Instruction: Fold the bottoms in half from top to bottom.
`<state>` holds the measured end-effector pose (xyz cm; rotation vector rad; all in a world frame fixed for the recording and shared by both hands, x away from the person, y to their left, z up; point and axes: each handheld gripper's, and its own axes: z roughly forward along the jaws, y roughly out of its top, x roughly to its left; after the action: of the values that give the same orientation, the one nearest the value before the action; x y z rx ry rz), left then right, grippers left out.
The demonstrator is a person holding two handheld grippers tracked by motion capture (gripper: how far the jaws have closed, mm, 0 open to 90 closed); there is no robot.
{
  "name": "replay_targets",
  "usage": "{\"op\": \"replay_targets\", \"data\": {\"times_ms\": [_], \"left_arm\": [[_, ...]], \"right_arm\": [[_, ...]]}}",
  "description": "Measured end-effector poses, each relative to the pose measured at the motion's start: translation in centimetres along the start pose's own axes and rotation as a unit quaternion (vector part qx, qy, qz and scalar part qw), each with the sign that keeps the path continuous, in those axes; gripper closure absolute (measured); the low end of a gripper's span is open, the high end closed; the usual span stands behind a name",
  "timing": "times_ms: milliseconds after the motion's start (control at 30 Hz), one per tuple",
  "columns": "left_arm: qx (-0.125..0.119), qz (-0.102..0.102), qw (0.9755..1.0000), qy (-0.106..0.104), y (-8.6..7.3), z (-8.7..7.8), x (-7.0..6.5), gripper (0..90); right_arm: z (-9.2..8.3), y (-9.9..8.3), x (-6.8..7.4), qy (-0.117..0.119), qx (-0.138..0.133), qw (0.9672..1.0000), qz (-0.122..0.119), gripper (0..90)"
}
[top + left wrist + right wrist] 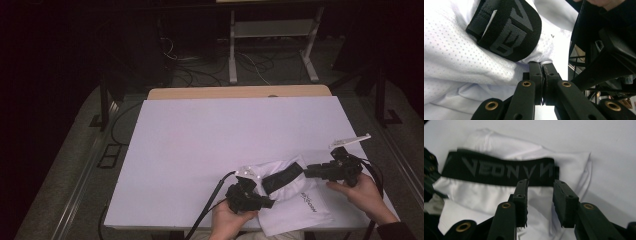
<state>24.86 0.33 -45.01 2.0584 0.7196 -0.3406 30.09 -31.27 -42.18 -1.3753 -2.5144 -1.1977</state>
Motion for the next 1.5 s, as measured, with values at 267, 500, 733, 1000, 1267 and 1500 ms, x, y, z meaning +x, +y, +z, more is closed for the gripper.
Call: {"op": "replay_targets", "data": {"times_ms": [267, 500, 733, 1000, 1267, 1500], "left_arm": [[0.012, 0.0, 0.9999, -0.001, -0.1, 0.4, 0.1, 87.0], [0.017, 0.002, 0.9998, -0.003, -0.1, 0.5, 0.1, 86.9], [0.017, 0.0, 0.9998, -0.004, -0.2, 0.6, 0.2, 86.7], [0.014, -0.002, 0.9999, -0.006, -0.2, 0.6, 0.2, 86.5], [0.01, -0.003, 0.9999, -0.006, -0.3, 0.5, 0.2, 86.1], [0.006, 0.007, 1.0, 0.003, -0.3, 0.1, 0.0, 78.1]], "right_arm": [[0.9, 1.4, -0.3, 0.002, -0.022, 0.9993, 0.03, 60.8], [2.1, 2.1, -1.1, 0.002, -0.01, 0.9988, 0.047, 60.9], [3.2, 2.2, -1.8, 0.008, 0.014, 0.998, 0.06, 57.5], [4.4, 2.2, -2.2, 0.029, 0.043, 0.996, 0.073, 60.0], [3.7, 1.8, -1.9, 0.045, 0.042, 0.9958, 0.069, 76.4], [2.5, 1.7, -1.5, 0.064, 0.022, 0.9962, 0.054, 80.4]]}}
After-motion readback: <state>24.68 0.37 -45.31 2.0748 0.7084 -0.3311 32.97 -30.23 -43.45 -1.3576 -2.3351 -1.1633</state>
